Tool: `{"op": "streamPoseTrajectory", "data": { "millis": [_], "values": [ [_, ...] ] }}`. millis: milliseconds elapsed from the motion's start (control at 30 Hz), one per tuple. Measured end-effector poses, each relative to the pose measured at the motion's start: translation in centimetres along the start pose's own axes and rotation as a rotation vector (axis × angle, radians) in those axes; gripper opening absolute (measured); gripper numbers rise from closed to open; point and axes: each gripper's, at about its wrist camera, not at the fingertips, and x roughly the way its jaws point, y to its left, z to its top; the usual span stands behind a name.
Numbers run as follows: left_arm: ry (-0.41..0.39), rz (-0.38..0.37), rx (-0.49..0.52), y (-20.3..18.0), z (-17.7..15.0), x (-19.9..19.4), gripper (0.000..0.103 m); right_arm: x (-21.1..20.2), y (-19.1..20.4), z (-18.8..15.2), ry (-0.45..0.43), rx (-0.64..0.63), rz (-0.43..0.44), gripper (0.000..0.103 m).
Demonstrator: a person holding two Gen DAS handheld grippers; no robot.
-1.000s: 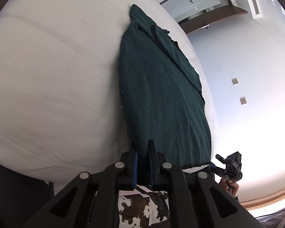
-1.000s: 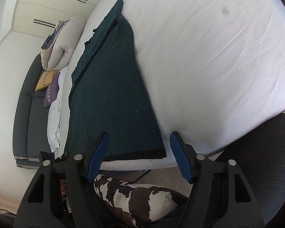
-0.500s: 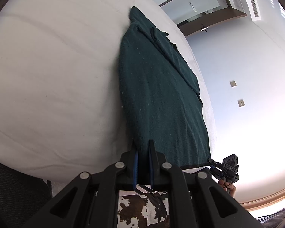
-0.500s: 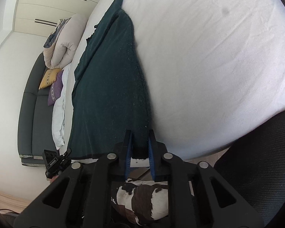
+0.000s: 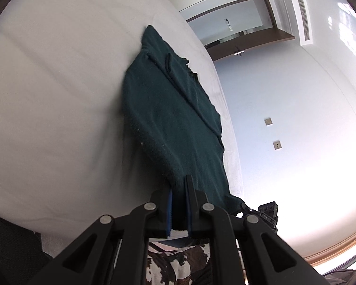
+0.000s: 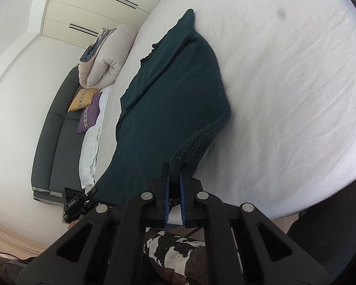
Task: Fold small clothes
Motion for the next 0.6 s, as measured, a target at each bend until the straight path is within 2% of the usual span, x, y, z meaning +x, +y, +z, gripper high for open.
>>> {"op": "streamPoseTrajectory", "data": {
  "millis": [333,500,600],
  "values": [
    [-0.112,-0.111,-0.055,-1.7,5.5,-0.1,0.005,-0.1,3.2,6.5,-0.123,0.018,0.073,0.006],
    [-0.170,-0.129,-0.068,-2.3,9.3,0.5,0.004,0.7,5.1,10.8,-0.175,0.003,0.063,0.006],
    [-0.208,-0.144,-0.082,-2.5,12.1,1.1,0.000,1.8,5.8,13.8,-0.197,0.005,0.057,0.006]
  ]
}}
